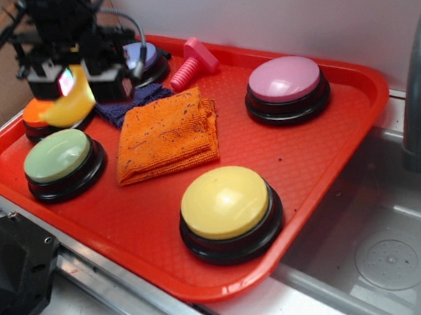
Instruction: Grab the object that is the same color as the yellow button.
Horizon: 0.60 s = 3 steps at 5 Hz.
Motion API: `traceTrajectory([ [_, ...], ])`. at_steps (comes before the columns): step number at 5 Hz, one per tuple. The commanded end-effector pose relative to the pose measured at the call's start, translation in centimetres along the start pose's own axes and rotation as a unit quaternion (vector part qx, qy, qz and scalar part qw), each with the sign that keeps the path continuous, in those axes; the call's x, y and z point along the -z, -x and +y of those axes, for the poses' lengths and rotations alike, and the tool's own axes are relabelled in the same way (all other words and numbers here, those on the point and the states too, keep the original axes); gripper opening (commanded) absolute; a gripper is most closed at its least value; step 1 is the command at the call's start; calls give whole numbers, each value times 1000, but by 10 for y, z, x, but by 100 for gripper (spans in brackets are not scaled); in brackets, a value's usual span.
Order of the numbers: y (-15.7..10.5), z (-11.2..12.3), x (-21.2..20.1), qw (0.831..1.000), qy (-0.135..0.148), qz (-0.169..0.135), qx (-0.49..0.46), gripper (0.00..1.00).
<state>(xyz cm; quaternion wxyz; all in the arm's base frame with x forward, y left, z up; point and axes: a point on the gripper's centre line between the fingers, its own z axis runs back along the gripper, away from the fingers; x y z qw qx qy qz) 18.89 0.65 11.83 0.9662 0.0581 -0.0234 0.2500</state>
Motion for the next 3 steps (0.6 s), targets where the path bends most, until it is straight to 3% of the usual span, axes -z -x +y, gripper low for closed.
traceTrajectory([
  [1, -28, 12, -62, 995, 17, -92, 42, 0],
  [2, -36, 14, -65, 993, 21, -106, 42, 0],
  [3, -34, 10, -64, 991, -33, -116, 59, 0],
])
